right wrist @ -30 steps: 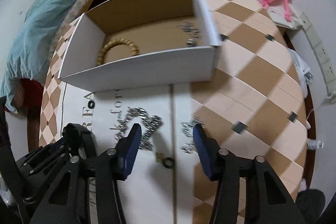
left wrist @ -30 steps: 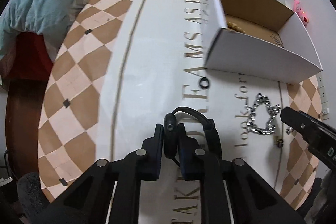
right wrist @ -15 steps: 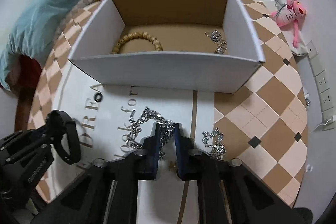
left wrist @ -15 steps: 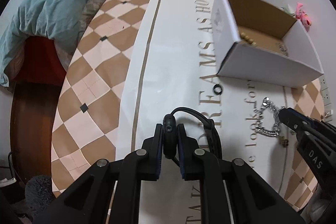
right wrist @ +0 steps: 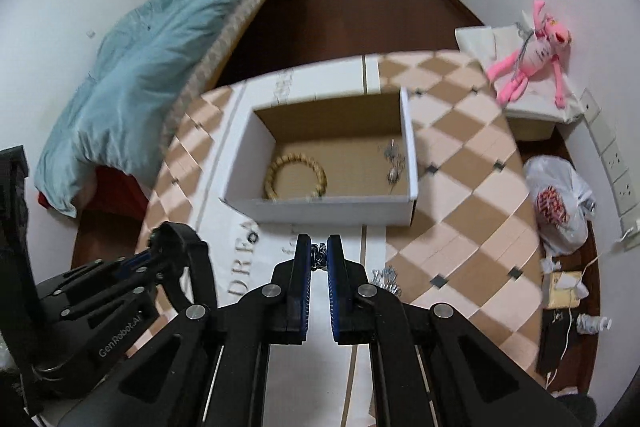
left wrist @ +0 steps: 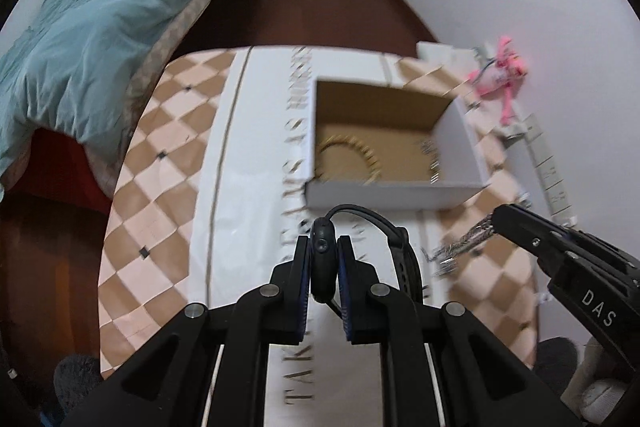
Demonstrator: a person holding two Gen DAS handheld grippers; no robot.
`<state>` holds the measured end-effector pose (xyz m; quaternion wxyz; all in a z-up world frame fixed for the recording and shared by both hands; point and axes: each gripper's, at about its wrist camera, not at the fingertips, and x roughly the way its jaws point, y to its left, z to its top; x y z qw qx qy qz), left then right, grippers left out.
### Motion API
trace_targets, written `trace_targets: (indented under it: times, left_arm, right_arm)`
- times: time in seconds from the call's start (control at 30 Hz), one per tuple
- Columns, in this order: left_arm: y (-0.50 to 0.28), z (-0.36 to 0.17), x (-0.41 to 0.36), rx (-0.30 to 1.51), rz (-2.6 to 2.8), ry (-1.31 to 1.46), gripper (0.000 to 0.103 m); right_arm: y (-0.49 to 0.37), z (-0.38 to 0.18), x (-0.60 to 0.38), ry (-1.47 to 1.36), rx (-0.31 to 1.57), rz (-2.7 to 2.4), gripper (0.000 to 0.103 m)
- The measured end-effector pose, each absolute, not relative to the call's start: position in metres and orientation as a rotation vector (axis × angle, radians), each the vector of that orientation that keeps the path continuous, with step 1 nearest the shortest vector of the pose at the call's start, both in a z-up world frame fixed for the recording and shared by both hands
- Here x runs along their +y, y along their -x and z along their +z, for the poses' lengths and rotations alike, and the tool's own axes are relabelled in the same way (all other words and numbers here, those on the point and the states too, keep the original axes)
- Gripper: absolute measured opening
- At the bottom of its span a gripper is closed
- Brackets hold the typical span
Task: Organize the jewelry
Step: 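Lower both held items into the white box and open both grippers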
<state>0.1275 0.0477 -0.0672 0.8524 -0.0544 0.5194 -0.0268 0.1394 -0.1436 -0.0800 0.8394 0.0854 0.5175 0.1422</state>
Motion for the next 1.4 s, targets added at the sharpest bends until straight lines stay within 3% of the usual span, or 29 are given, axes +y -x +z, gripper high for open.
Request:
trace_targets:
  times: [0.33, 0.8, 0.9, 0.97, 1.0, 1.07, 1.13, 1.17, 1.23, 1.27, 1.33, 1.4]
  left_arm:
    - [-0.183, -0.028, 0.035, 1.053, -0.148, 0.134, 0.010]
    - [-0.270, -0.088, 0.032, 1.275, -0.157, 0.117, 0.013]
    - [-0.279, -0.092, 0.036, 1.288, -0.132, 0.125, 0.026]
    - [-0.281, -0.089, 0.039, 1.264, -0.130, 0.134, 0.057]
    - [-0.281, -0.087, 0.040, 1.254, -0.128, 0.143, 0.064]
    - [-0.281, -0.083, 0.044, 1.243, -0.116, 0.157, 0.067]
    - [-0.280, -0.080, 0.048, 1.240, -0.103, 0.179, 0.072]
    - [-0.280, -0.078, 0.050, 1.233, -0.088, 0.176, 0.080]
    - [-0.277, -0.074, 0.052, 1.218, -0.061, 0.158, 0.093]
    - [-0.273, -0.072, 0.052, 1.204, -0.045, 0.144, 0.095]
    - [-0.265, -0.069, 0.053, 1.180, -0.013, 0.114, 0.095]
    - [-0.256, -0.069, 0.054, 1.156, 0.014, 0.082, 0.095]
  right_arm:
    - [-0.177, -0.007, -0.155, -0.184, 0.985, 0.348, 0.008]
    - [-0.280, -0.082, -0.140, -0.186, 1.215, 0.366, 0.009]
    - [-0.296, -0.099, -0.141, -0.223, 1.281, 0.371, 0.009]
    - [-0.301, -0.103, -0.144, -0.227, 1.286, 0.362, 0.009]
    - [-0.302, -0.103, -0.145, -0.229, 1.289, 0.360, 0.011]
    - [-0.303, -0.103, -0.148, -0.220, 1.285, 0.342, 0.018]
    - [-0.302, -0.100, -0.152, -0.210, 1.272, 0.323, 0.032]
    - [-0.301, -0.099, -0.153, -0.201, 1.267, 0.310, 0.036]
    - [-0.295, -0.095, -0.155, -0.161, 1.251, 0.278, 0.054]
    - [-0.293, -0.095, -0.156, -0.148, 1.248, 0.264, 0.059]
    - [-0.284, -0.095, -0.155, -0.089, 1.239, 0.217, 0.086]
    - [-0.272, -0.100, -0.154, -0.029, 1.243, 0.155, 0.094]
